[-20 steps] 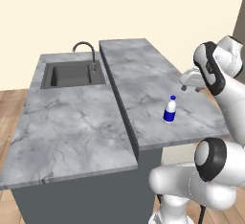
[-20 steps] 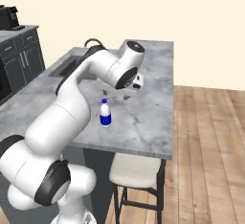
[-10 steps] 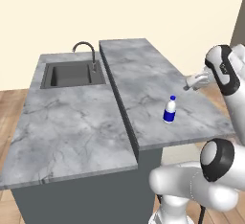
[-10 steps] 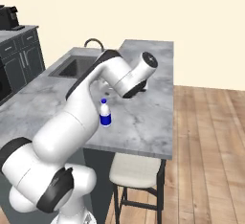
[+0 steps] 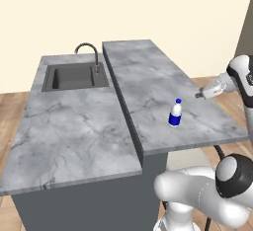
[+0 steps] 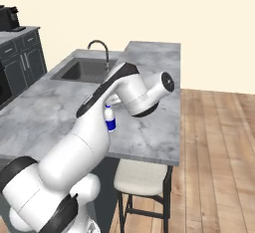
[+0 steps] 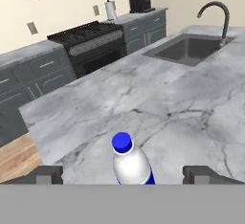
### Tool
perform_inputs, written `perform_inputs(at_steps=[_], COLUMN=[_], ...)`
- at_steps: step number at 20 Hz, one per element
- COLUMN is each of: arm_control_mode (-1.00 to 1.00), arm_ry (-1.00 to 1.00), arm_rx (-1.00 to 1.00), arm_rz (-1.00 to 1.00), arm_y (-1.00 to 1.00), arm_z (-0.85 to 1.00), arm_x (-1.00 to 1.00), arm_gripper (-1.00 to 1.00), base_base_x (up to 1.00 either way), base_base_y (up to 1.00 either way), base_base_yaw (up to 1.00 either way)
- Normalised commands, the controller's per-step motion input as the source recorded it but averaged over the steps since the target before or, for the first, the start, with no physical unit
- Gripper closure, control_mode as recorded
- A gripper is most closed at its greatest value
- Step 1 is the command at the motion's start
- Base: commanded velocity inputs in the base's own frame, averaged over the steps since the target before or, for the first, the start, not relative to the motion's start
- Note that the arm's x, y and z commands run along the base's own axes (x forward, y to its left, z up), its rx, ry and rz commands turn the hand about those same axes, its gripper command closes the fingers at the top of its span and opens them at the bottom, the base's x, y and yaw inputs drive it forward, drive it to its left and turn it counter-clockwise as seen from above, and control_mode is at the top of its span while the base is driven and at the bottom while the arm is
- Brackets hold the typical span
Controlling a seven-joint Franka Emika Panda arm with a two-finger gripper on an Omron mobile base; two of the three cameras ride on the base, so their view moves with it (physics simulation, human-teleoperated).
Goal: Pick the bottled water from the counter and place it in the open cabinet.
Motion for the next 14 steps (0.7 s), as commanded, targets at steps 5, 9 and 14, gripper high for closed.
perform_inputs(at_steps=[5, 9, 14], arm_control_mode=[-1.0, -1.0, -1.0], arm_ry=[-0.3, -0.24, -0.15], arm_rx=[0.0, 0.0, 0.0], arm_rz=[0.16, 0.17, 0.13], arm_y=[0.0, 0.03, 0.01], arm_z=[-0.12, -0.08, -0.01], arm_x=[-0.13, -0.16, -0.13], arm_gripper=[-1.0, -1.0, -1.0], base_base_x=[0.0, 0.0, 0.0], base_base_y=[0.0, 0.0, 0.0], base_base_yaw=[0.0, 0.0, 0.0])
